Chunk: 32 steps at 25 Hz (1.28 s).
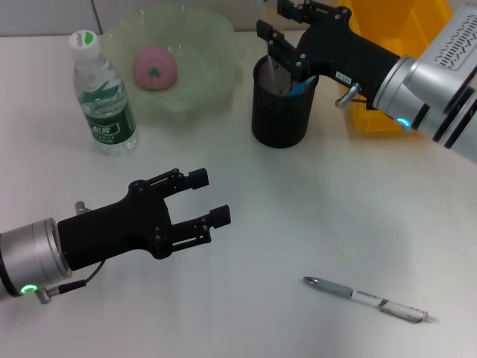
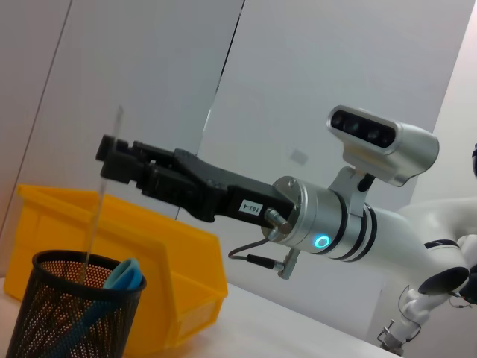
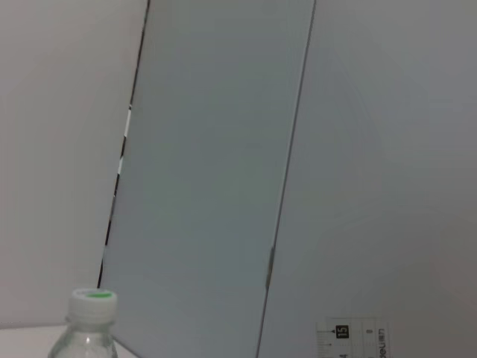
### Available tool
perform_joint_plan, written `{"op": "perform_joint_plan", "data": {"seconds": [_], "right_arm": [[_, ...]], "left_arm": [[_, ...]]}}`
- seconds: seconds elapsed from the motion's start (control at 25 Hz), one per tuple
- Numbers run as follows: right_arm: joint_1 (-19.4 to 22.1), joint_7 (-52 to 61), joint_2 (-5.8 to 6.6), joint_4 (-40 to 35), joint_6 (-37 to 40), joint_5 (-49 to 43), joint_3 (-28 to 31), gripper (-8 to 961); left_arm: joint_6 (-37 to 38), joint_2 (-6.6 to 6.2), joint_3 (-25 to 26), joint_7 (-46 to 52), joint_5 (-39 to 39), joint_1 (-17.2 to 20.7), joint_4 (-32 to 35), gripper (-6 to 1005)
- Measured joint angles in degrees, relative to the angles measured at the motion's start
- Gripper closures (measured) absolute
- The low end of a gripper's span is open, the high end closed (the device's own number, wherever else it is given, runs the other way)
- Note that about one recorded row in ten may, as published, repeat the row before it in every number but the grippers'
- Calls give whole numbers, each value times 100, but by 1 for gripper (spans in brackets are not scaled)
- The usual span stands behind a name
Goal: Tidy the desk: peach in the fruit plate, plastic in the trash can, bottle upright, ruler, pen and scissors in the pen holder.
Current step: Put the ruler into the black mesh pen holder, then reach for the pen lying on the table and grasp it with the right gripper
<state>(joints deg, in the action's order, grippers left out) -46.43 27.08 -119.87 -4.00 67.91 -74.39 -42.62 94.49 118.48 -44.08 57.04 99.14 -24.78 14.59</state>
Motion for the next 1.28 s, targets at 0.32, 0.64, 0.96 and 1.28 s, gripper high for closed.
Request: {"op": "perform_joint_plan", "data": {"seconds": [0.32, 0.64, 0.96, 1.28], "right_arm": [[6, 42, -1, 98, -68, 43, -1, 572], [86, 159, -1, 91, -37, 72, 154, 551], [169, 221, 0, 86, -5, 101, 333, 388], [370, 497, 9, 28, 546, 220, 461, 225]], "left_arm": [[0, 0, 4, -60, 2, 24, -11, 230], [-1, -3, 5, -70, 50, 41, 1, 230], [0, -5, -76, -139, 53, 38, 11, 230], [5, -2, -144, -141, 53, 17, 18, 230]]}}
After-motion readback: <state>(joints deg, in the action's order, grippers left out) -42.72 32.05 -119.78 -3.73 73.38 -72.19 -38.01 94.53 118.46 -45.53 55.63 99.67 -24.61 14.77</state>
